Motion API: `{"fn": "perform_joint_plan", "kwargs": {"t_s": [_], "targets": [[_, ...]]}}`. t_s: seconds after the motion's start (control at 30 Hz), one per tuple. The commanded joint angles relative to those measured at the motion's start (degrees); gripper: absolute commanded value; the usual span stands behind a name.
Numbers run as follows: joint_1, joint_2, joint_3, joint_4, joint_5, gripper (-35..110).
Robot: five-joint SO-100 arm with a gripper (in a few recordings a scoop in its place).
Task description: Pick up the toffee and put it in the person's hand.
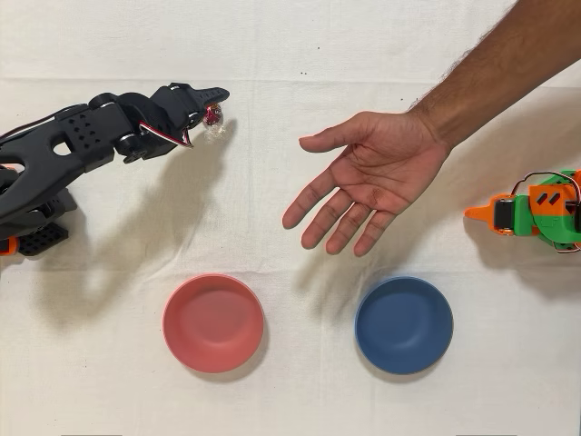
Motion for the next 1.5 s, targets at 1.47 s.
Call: {"fn": "perform_joint_plan", "kwargs": {"t_s": [1.47], "targets": [[-1.0, -5.4, -4.8, -1.3, -0.7, 29]]}}
